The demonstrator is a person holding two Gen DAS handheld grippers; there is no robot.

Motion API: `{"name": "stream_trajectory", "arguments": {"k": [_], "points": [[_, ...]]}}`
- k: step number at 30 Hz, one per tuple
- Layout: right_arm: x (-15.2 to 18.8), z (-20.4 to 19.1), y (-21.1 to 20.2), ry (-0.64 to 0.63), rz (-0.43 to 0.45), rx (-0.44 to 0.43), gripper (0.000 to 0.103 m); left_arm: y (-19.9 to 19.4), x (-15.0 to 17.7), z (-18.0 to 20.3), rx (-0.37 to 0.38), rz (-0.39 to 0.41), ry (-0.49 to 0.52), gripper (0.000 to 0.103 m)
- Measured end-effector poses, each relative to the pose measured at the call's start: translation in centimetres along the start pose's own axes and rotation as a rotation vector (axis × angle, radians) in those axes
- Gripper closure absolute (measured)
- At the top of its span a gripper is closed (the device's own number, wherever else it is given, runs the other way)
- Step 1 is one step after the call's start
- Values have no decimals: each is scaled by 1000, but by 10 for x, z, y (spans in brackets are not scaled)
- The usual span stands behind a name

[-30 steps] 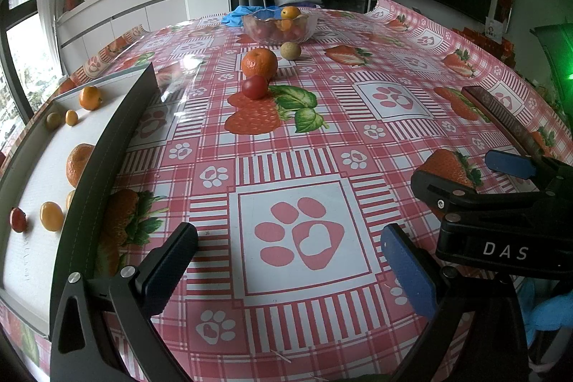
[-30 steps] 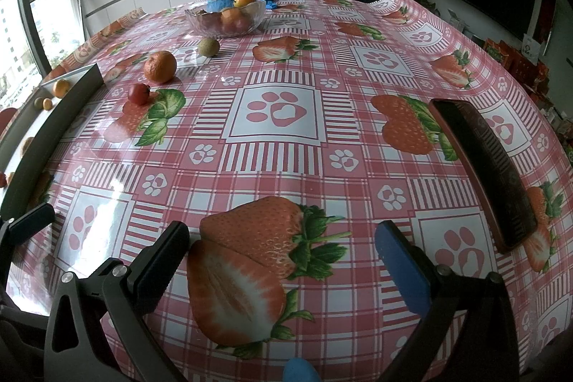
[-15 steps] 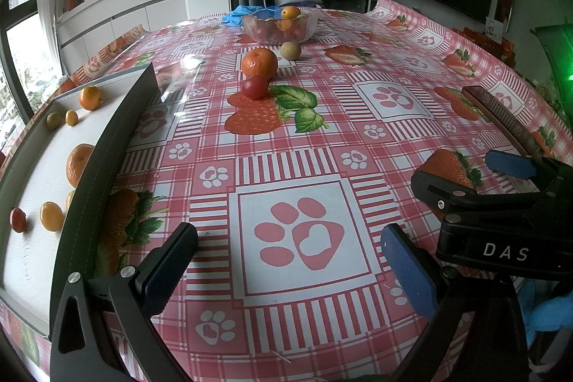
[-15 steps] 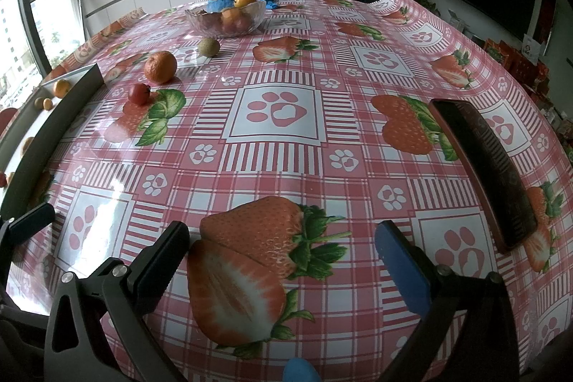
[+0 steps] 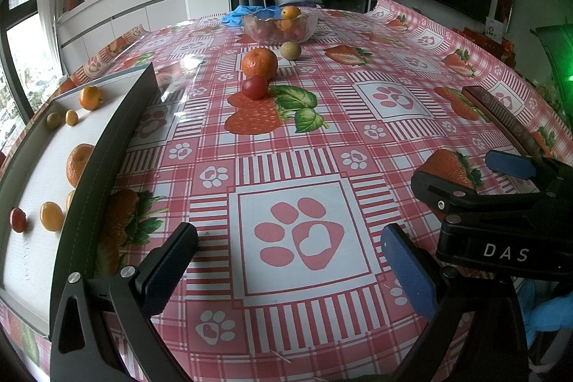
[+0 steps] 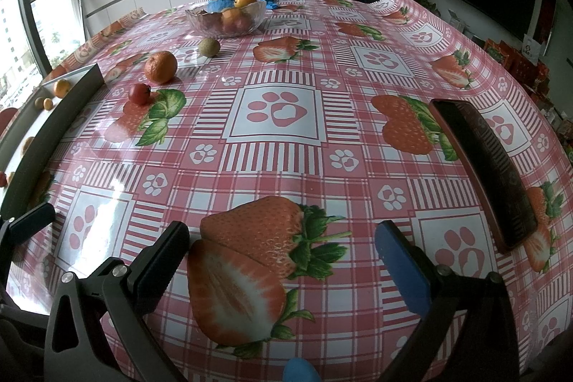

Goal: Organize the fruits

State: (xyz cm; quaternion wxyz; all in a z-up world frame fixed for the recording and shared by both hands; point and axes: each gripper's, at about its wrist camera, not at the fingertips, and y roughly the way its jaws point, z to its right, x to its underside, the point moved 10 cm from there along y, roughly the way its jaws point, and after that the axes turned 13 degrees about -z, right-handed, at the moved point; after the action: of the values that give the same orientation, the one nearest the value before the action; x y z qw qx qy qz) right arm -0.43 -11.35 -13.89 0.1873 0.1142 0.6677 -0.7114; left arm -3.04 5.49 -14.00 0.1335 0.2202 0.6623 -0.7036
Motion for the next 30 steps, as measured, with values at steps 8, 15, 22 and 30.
{"name": "stream_trajectory", "arguments": {"k": [8, 15, 22, 30], "points": [[0, 1, 0, 2, 1, -2, 0, 0, -1, -1, -2, -6, -3, 0], [0, 0, 0, 0, 0, -1, 0, 1, 1, -1, -13, -80, -12, 0], [0, 0, 0, -1, 1, -1, 0, -2, 5, -1, -45, -176, 24, 1], [1, 0, 0, -1, 2, -1, 0, -25, -29, -17, -68, -133, 14, 1]]}}
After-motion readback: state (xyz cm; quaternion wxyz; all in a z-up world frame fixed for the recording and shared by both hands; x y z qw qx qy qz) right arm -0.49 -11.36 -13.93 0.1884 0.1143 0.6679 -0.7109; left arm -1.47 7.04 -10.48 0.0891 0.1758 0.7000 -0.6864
